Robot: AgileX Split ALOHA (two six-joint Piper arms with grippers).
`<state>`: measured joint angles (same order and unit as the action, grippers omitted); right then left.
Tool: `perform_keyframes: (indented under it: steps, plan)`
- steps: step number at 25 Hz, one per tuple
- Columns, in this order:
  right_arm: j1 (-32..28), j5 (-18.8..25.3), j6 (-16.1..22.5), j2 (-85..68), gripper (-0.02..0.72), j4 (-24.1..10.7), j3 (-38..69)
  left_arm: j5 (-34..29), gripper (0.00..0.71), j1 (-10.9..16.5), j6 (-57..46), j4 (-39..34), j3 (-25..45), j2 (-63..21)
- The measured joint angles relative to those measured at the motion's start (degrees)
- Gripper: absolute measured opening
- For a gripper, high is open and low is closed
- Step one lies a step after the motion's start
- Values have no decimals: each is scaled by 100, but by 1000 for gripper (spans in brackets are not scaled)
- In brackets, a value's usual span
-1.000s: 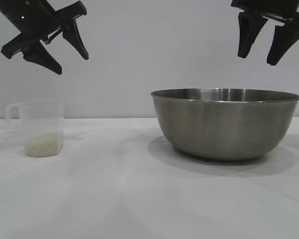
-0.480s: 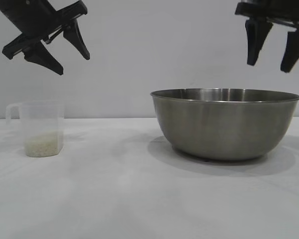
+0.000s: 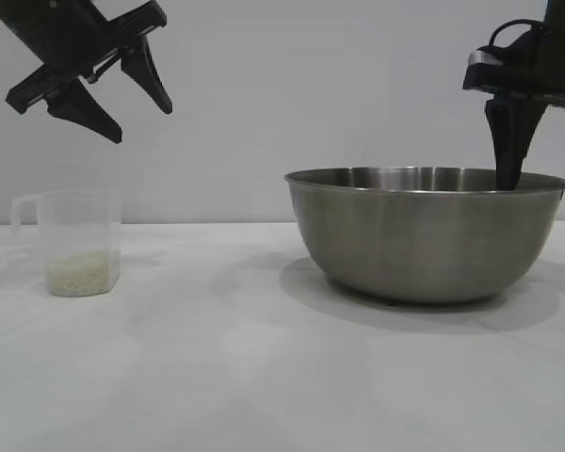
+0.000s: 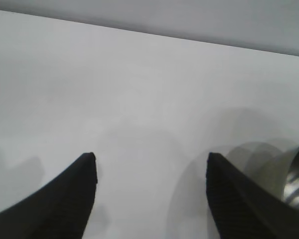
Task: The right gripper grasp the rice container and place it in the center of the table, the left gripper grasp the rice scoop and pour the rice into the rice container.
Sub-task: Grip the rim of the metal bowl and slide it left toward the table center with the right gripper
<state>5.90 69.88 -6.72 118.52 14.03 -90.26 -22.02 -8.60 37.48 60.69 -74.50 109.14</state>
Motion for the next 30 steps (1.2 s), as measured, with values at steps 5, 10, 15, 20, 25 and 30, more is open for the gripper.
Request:
perform_keyframes:
  steps: [5,10,15,20,25,30]
  plan:
    - [0,-259,-10,317,329,72,0,0,414,0,0,0,0,0]
    - [0,-561,-10,362,77,147,0,-10,414,0,0,0,0,0]
    - [52,-548,-32,362,0,165,0,-12,414,0,0,0,0,0]
    - [437,-445,-32,362,0,154,0,-22,414,0,0,0,0,0]
    - [868,-445,-32,362,0,324,0,-22,414,-3,0,0,0,0]
    - [1045,-493,-32,362,0,518,0,-22,414,-3,0,0,0,0]
